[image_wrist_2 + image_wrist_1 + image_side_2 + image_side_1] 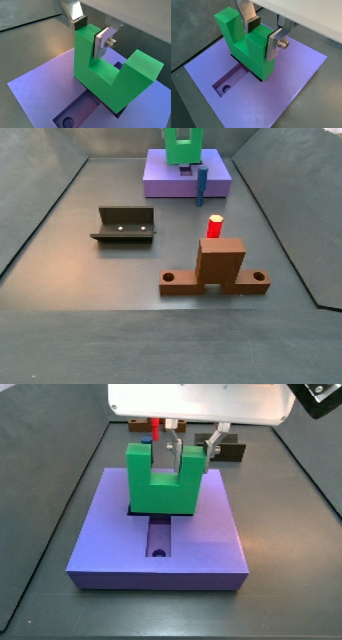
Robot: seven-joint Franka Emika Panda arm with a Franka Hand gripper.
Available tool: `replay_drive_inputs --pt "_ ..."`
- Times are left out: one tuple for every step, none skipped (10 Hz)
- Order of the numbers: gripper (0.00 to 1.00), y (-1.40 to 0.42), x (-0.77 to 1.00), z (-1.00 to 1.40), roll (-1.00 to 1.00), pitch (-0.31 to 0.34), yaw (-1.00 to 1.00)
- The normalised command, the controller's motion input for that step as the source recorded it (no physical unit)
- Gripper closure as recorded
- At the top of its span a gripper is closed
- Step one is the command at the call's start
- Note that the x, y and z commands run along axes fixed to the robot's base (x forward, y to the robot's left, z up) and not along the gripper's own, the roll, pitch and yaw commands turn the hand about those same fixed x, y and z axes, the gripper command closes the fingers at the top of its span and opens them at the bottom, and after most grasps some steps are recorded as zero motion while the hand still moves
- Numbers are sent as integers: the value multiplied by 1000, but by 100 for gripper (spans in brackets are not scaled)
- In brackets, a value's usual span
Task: Pick up the green object. Move up. Place the green object on the fixture. Regrasp the green object. Move to above the board. Insert the green object.
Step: Insert the green object.
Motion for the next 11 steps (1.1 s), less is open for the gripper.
replay_drive_inputs --pt "100 0 -126 -166 0 0 0" --pt "100 -49 -6 -283 0 0 0" --pt "100 -117 0 -297 0 0 0" --pt "100 -123 17 -314 0 0 -6" --pt "100 -77 57 -377 24 0 -26" --pt "100 -54 49 -489 83 0 -57" --pt "100 -54 63 -500 101 0 -86" --pt "100 -66 117 -434 73 0 -89" --pt "100 -106 277 -311 54 14 -74" --pt "100 -140 346 -251 13 33 -60" --pt "100 -111 86 -237 0 0 -46"
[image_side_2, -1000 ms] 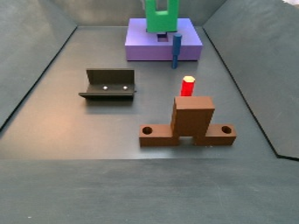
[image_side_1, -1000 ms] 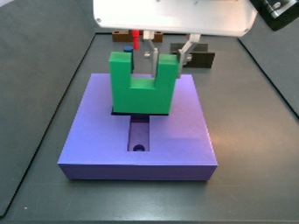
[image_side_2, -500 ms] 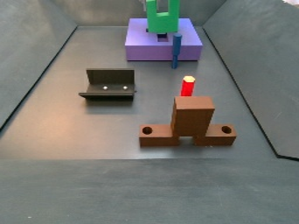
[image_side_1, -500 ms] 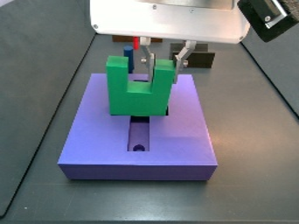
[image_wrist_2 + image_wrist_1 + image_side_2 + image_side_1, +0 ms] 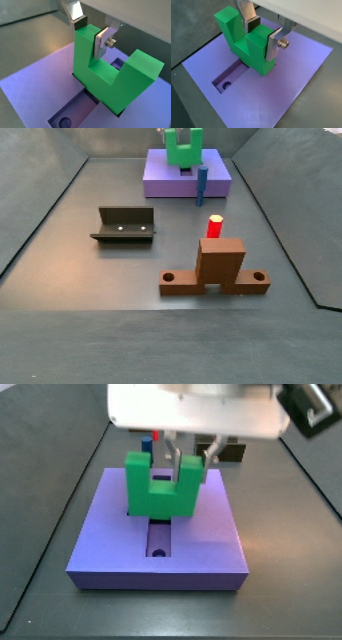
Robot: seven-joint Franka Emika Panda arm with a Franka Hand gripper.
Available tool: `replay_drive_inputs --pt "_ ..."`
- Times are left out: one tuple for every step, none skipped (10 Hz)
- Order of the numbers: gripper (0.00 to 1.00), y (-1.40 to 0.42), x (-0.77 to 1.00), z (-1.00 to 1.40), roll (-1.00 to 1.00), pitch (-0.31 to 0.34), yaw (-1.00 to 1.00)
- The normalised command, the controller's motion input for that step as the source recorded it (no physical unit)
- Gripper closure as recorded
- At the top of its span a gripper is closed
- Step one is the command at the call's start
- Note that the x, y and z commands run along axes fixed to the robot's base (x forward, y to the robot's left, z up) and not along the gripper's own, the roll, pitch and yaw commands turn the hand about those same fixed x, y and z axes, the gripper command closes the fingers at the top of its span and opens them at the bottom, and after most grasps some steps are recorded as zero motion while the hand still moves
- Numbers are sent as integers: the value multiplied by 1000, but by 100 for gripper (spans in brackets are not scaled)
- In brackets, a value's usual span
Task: Pick up the green object. Move up. Place the green object on the fixture. Regrasp the green object. Move to above the board. Insert the green object.
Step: Insert the green object.
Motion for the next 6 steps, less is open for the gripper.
replay_drive_inputs --pt "100 -49 114 -226 0 6 -66" --pt "100 0 3 -274 7 13 -54" --pt "100 0 -20 -554 0 0 0" --pt "100 63 -117 -866 -1 0 -29" --pt "100 111 -103 -937 -43 0 -31" --pt "100 131 -54 -866 -114 0 -17"
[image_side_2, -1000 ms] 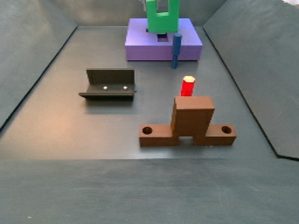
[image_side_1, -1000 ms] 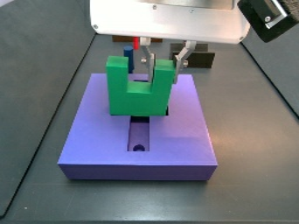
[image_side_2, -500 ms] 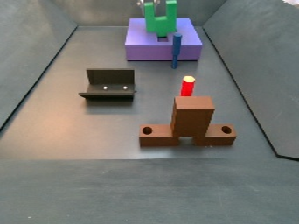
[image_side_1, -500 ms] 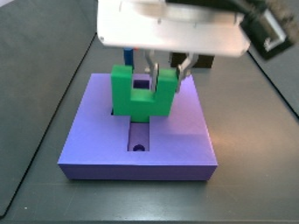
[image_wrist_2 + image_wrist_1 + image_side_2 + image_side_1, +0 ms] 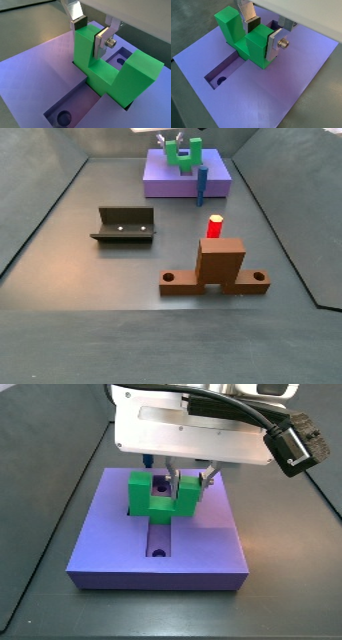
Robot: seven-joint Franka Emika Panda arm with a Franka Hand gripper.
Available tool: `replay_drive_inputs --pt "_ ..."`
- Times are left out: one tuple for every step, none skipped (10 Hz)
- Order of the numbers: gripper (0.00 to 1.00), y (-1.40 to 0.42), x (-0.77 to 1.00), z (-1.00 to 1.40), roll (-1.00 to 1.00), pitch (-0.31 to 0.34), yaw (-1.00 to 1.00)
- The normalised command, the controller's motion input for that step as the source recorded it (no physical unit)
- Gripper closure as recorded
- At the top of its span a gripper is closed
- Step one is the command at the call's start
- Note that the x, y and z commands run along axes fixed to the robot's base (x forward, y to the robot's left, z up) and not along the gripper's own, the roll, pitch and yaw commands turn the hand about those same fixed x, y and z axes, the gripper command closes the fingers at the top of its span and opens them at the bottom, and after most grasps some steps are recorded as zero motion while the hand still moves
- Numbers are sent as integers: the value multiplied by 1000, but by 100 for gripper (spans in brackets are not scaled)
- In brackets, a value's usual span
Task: Pick up the green object. Move up. Place the green object on the fixture. Regrasp the green object. Move to above the board. Insert the green object.
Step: Insert the green object.
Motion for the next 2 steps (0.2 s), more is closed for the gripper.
replay_drive_inputs --pt "100 0 0 -286 36 3 0" --pt "100 0 0 0 0 0 0"
